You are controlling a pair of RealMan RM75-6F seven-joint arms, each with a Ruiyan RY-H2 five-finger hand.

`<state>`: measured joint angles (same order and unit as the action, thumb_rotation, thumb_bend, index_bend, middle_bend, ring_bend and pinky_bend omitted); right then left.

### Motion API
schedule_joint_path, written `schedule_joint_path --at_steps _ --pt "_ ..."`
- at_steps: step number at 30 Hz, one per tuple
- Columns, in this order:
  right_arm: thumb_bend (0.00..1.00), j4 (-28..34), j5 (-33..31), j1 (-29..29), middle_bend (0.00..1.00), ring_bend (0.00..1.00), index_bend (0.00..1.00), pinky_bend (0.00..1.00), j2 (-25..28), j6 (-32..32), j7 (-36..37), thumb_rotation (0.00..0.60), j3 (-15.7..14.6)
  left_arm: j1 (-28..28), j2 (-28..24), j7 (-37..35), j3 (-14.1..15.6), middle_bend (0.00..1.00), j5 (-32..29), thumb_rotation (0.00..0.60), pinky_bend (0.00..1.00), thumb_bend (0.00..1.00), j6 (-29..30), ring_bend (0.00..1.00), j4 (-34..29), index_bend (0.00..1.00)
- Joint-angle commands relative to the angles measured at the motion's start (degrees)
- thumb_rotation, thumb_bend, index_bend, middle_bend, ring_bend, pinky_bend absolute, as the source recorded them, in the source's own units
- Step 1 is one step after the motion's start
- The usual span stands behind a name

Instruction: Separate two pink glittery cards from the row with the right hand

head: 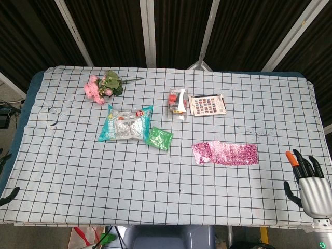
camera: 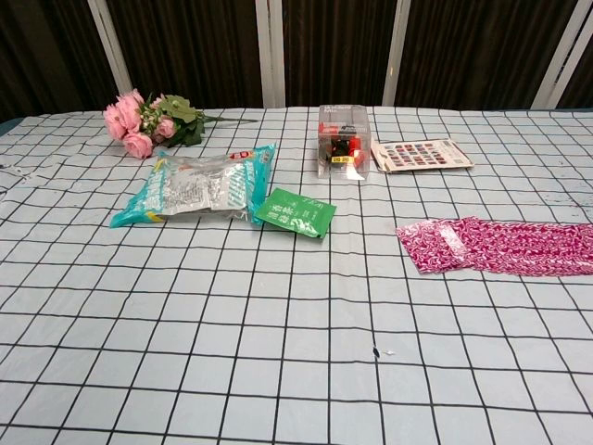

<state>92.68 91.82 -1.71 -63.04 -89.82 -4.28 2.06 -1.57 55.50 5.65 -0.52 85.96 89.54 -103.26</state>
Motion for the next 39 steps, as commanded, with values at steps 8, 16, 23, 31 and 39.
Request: schedule_joint_path --at_steps 8,16,23,31,39 --pt "0.46 0.0 0.3 0.0 0.02 0.16 0.0 0.09 0.0 0.0 -0.2 0.6 -0.2 -0.1 0.1 0.2 0.0 0.0 0.4 0.6 0.09 0.35 0.5 0.0 -0.1 0.14" --pt "0.46 0.3 0.4 -0.1 0.04 0.16 0.0 0.09 0.1 0.2 0.4 0.6 -0.3 0.1 0.3 0.5 0.0 0.0 -0.1 0.6 0.09 0.35 -0.3 0.0 -0.1 0.15" --pt "0.46 0.2 1.6 -0.7 0.14 0.25 0.0 0.14 -0.5 1.1 -0.8 0.6 -0.8 0.0 0.5 1.3 0.3 0.0 0.5 0.6 0.09 0.35 0.1 0.0 -0.5 0.14" --pt "0.46 1.1 2.6 -2.9 0.42 0.47 0.0 0.24 -2.5 4.1 -3.7 0.6 -0.7 0.1 0.7 1.8 0.2 0.0 0.2 0.6 0.09 0.35 -0.3 0.0 -0.7 0.14" --pt "0.49 3.1 0.2 -8.1 0.63 0.67 0.03 0.48 -3.6 12.9 -9.0 0.6 0.7 0.1 0.6 1.5 0.0 0.0 -0.1 0.6 0.09 0.35 -0.1 0.0 -0.7 0.15"
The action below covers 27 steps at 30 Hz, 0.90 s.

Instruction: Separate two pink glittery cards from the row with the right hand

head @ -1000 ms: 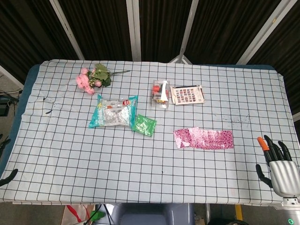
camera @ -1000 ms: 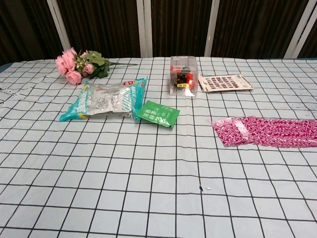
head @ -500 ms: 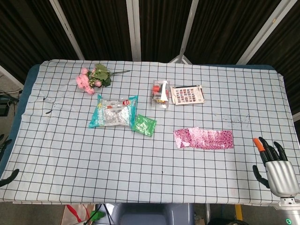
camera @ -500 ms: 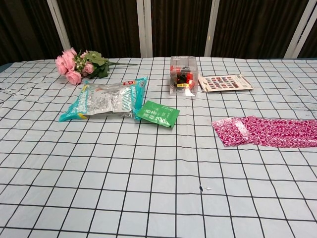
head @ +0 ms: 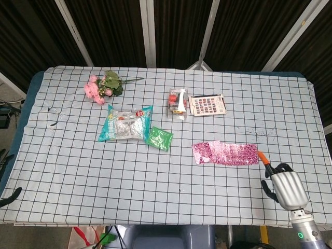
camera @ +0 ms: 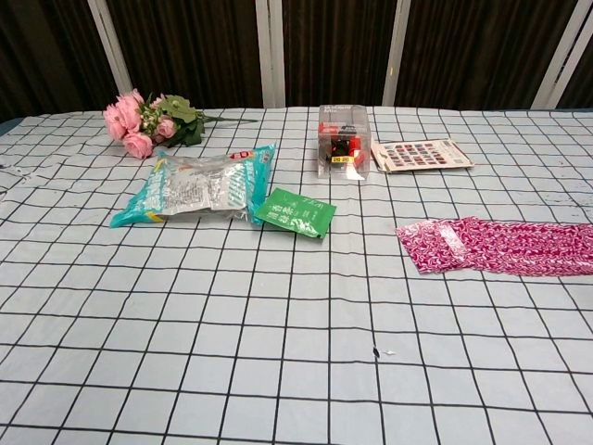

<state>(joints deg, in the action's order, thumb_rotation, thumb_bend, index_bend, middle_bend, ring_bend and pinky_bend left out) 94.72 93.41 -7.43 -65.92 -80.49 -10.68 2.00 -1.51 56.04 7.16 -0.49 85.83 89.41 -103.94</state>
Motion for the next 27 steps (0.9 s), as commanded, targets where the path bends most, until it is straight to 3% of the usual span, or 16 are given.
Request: schedule_joint_path --at_steps 1,6,12,27 --pt "0.51 1.3 -1.8 -3.0 0.64 0.68 0.04 0.51 -0.8 4.7 -3.3 0.6 0.9 0.0 0.0 0.0 0.0 0.0 0.0 0.6 0.09 0.35 0.0 0.0 0.0 0.15" --pt "0.66 2.1 -4.7 -6.1 0.75 0.78 0.08 0.61 -1.7 10.3 -6.1 0.6 1.8 0.0 0.0 0.1 0.0 0.0 -0.1 0.6 0.09 0.35 -0.1 0.0 0.0 0.15" --pt "0.79 2.1 -8.5 -9.5 0.81 0.83 0.1 0.64 -3.9 16.3 -11.6 0.6 2.5 0.1 0.1 0.2 -0.2 0.0 -0.5 0.6 0.09 0.35 -0.3 0.0 0.0 0.15" --pt "0.82 2.6 -18.2 -15.9 0.82 0.84 0.06 0.64 -10.8 25.2 -24.3 0.6 3.2 0.5 0.3 0.7 -0.7 0.0 -1.6 0.6 0.09 0.35 -0.9 0.0 0.1 0.14"
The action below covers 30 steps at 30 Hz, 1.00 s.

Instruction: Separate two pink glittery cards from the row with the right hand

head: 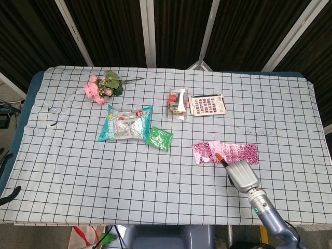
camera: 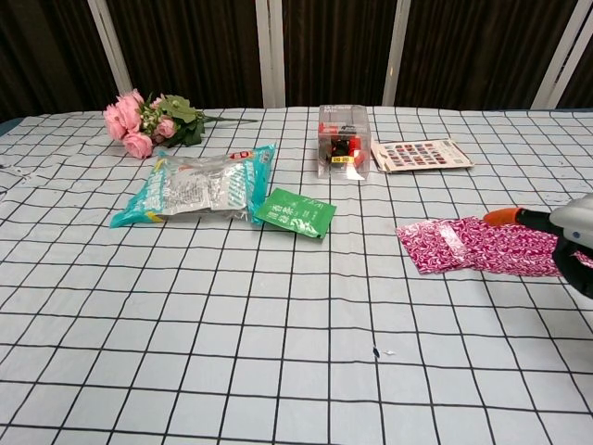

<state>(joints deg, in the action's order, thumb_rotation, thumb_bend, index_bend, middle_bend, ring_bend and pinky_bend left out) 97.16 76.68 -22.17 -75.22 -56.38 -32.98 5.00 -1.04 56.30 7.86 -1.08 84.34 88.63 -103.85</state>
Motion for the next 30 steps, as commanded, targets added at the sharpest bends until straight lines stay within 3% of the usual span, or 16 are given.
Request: schedule_joint_path --at_steps 1,15,30 --pt "0.82 0.2 -2.4 -1.6 0.82 0.84 0.05 0.64 -2.1 1.5 -2.9 0.6 0.3 0.1 0.0 -0.1 -0.1 0.0 -0.2 0.6 0.09 0.35 -0.1 0.0 0.0 0.15" --pt "0.82 1.2 -13.8 -6.5 0.82 0.84 0.04 0.64 -7.5 2.1 -12.3 0.6 1.6 0.4 -0.1 -0.5 -0.3 0.0 -0.7 0.6 0.09 0.35 -0.6 0.0 0.3 0.15" --pt "0.82 0.0 -20.1 -10.0 0.82 0.84 0.04 0.64 -8.8 2.1 -14.1 0.6 0.7 0.5 -0.1 -0.6 -0.4 0.0 -1.0 0.6 0.09 0.35 -0.7 0.0 0.3 0.15"
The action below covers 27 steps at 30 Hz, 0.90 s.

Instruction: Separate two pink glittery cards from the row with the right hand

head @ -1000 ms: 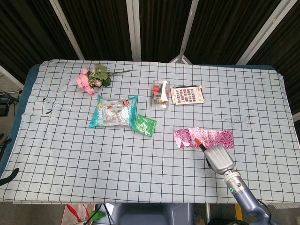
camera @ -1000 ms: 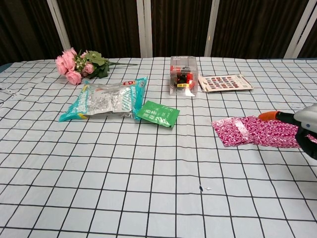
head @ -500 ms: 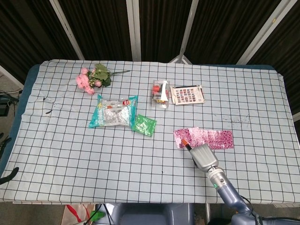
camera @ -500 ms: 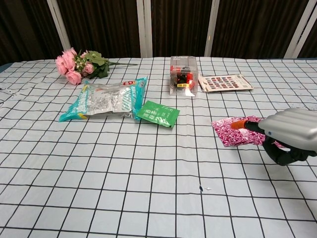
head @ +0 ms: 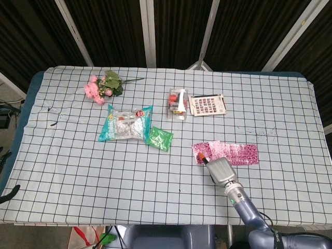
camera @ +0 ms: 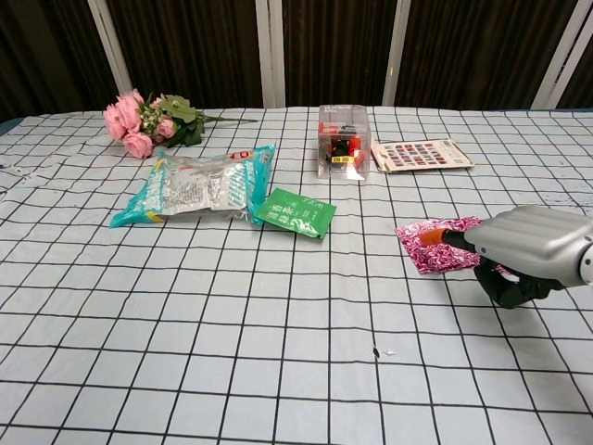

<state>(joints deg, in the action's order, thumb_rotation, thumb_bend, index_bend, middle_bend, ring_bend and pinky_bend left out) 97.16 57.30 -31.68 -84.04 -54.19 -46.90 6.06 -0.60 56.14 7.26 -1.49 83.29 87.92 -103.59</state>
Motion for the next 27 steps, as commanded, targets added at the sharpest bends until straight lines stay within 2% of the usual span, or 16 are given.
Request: schedule_joint_path --at_steps 1,27 --pt "0.82 0.1 -1.1 -0.7 0.82 0.84 0.04 0.64 0.1 -0.2 -0.4 0.6 -0.6 0.0 0.0 0.1 0.1 0.0 0.0 0.6 0.09 0.35 -0.1 0.0 0.0 0.15" --pt "0.82 0.7 -7.2 -5.4 0.82 0.85 0.04 0.64 -1.5 -1.7 -3.4 0.6 -4.5 -0.1 -0.1 0.0 0.2 0.0 0.2 0.6 0.09 0.35 0.2 0.0 -0.1 0.14"
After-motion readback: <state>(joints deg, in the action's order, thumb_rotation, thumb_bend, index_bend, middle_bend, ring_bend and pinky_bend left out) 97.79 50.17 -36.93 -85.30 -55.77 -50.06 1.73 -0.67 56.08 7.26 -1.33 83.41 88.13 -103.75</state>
